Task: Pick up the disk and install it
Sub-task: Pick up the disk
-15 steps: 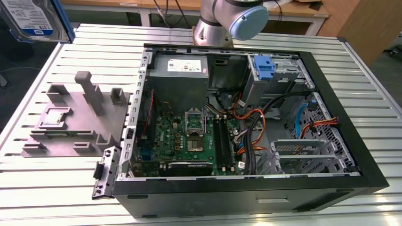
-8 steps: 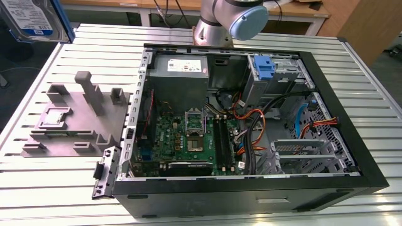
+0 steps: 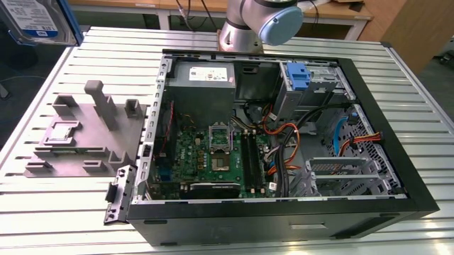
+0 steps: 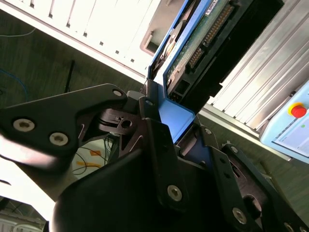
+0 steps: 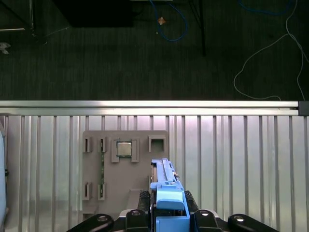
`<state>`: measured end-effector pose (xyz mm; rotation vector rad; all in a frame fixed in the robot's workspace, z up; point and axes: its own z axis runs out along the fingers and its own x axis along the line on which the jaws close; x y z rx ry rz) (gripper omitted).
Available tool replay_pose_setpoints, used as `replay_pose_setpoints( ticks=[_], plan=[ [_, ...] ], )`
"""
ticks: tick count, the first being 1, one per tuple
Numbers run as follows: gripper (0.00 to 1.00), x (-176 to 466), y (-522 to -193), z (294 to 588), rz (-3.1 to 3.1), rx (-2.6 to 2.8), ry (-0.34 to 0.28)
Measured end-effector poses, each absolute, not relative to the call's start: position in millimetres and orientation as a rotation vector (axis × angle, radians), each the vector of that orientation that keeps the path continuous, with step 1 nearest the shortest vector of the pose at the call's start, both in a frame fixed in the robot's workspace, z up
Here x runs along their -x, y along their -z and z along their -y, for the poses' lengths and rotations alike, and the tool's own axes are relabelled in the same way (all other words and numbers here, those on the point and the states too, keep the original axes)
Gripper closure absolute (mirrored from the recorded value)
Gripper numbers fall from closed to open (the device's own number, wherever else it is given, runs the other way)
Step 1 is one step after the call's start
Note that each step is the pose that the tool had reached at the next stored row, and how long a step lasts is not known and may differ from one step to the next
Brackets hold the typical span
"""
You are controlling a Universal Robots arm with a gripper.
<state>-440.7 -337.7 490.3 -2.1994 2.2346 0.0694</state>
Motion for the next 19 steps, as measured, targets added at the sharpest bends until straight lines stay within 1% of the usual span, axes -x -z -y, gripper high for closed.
replay_pose_setpoints(
  ticks=[19],
  plan=[
    [0.63,436.7,-490.5,337.7,-2.235,2.199,-0.069]
  ],
)
